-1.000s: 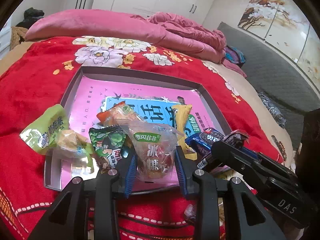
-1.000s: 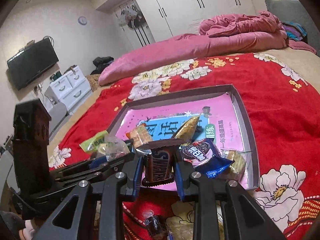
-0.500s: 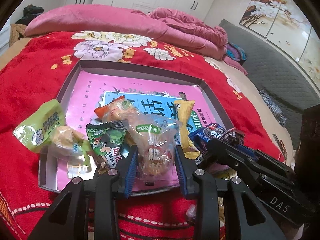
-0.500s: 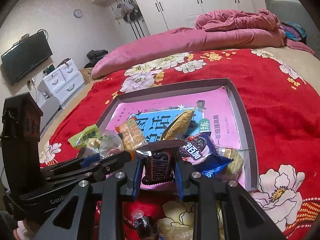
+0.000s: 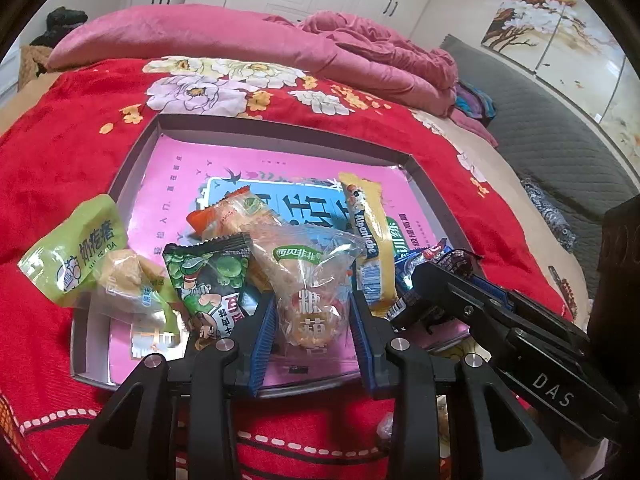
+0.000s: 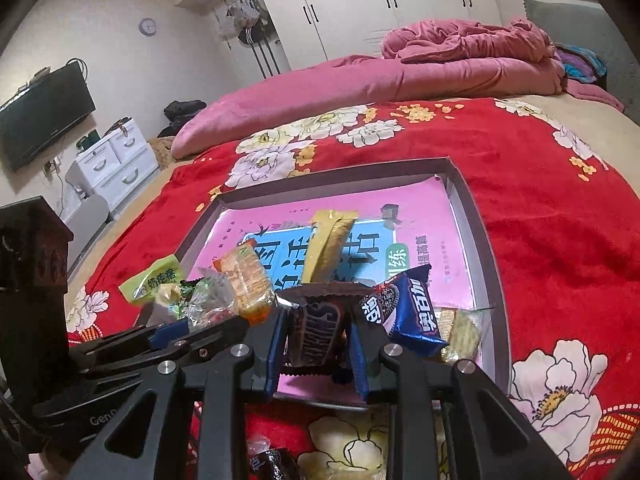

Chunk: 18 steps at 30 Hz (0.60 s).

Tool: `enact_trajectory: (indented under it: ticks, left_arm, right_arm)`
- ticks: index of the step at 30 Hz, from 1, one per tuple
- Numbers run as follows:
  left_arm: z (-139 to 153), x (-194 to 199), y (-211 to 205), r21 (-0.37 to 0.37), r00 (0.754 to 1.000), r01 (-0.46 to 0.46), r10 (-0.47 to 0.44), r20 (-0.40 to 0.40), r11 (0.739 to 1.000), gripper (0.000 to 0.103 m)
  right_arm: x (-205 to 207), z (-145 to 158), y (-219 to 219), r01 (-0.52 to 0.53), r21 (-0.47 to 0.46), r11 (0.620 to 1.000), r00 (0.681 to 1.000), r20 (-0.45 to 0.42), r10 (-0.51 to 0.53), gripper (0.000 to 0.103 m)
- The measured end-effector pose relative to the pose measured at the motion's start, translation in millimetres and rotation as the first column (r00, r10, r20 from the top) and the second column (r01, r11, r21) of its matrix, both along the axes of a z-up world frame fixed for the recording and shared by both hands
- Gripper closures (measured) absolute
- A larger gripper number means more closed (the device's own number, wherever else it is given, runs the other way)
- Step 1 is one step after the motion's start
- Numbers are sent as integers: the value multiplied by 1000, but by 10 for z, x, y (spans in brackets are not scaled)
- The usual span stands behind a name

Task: Organize snacks
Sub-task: 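Lower the rock-sugar bag and Snickers bar into the tray and open both grippers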

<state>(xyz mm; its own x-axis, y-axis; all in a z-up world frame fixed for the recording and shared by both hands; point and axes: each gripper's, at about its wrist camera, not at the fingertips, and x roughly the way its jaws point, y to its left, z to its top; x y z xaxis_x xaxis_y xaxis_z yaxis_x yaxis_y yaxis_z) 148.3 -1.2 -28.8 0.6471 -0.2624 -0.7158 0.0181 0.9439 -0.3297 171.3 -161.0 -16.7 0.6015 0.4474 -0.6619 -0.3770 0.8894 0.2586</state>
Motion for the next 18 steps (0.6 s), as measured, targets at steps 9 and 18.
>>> enact_trajectory:
  ticks: [9, 18]
  left_arm:
    - [-25, 11, 6, 1, 1000, -1, 1, -13, 1000, 65]
    - [-23, 11, 14, -3, 1000, -3, 3, -17, 1000, 65]
  right_arm:
    - [-1, 6, 11, -15, 13, 1000, 1000, -4, 16, 74]
    - [4, 32, -64, 15, 23, 1000, 1000, 8, -15, 67]
